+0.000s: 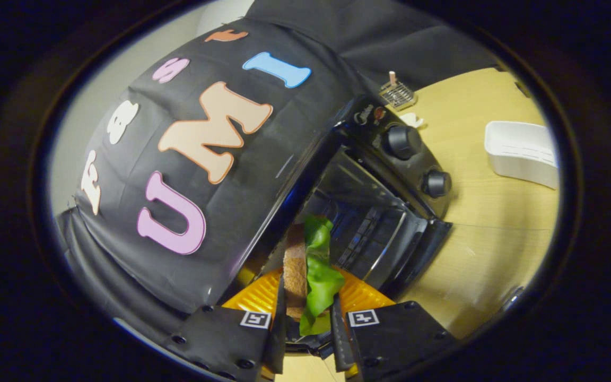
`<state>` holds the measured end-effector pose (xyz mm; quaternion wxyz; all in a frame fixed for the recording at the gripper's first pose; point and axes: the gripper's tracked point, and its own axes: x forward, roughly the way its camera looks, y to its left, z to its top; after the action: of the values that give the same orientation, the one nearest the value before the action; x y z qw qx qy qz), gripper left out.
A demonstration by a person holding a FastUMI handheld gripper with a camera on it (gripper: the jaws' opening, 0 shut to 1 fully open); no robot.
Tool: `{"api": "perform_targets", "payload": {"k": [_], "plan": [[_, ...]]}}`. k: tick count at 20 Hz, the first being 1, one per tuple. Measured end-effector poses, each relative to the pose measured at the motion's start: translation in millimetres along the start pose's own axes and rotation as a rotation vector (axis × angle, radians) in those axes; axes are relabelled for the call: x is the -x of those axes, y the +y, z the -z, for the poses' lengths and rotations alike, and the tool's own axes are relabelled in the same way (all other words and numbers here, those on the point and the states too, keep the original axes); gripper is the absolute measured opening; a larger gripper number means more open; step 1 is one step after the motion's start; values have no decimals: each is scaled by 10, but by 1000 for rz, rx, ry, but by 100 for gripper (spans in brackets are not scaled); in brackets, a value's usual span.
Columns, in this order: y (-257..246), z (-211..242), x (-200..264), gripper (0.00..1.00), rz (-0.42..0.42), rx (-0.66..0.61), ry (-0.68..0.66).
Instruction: Open the toaster oven, put the food inside, and close the toaster oven door.
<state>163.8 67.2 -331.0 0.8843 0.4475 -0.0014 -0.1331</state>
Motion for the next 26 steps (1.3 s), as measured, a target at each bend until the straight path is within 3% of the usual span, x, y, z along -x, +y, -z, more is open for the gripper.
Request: {"api": "perform_targets", "payload": {"k": [12,13,14,18,26], "plan": [[-233,-26,-216,43,86,383,20],[-285,-63,-212,52,114,412,15],[-472,-170,-181,62,217,484,-17],[-456,-306,-110,100,210,586,-41],[-497,-410,506,100,251,666,3]]}}
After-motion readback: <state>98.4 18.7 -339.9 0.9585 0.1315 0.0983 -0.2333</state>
